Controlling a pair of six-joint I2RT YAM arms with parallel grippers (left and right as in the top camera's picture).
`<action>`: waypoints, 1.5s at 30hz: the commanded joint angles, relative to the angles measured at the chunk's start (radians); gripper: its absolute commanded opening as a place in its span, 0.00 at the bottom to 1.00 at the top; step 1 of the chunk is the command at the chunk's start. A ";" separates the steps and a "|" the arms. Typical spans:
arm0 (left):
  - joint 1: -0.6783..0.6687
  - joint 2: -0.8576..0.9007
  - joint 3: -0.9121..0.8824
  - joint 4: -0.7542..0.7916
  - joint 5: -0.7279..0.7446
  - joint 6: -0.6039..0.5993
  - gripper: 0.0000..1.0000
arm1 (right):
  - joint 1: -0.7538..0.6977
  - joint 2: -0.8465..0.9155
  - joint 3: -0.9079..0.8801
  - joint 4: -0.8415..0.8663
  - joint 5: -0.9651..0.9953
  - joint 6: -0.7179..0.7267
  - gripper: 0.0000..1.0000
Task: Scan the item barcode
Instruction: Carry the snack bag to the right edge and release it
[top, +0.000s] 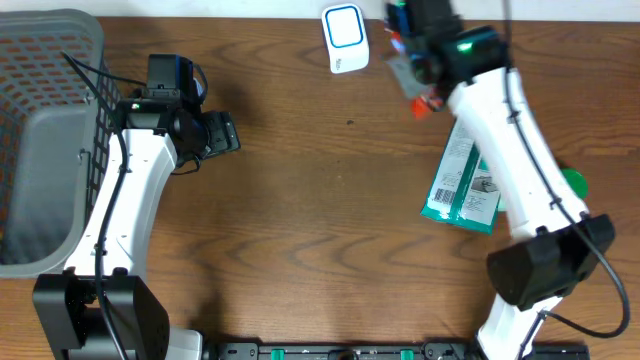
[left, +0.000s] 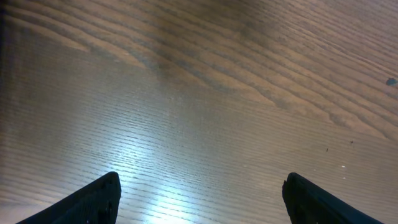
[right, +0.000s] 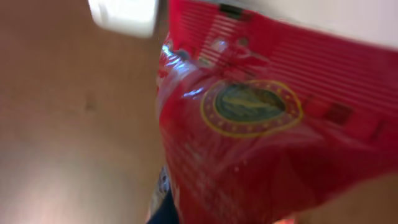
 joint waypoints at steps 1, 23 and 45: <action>0.000 -0.019 -0.009 -0.003 -0.005 -0.002 0.84 | -0.095 0.019 -0.019 -0.089 -0.172 0.110 0.01; 0.000 -0.019 -0.009 -0.003 -0.005 -0.002 0.84 | -0.404 0.019 -0.402 -0.057 -0.150 0.114 0.13; 0.000 -0.019 -0.009 -0.003 -0.005 -0.002 0.84 | -0.406 -0.116 -0.335 -0.056 -0.222 0.117 0.99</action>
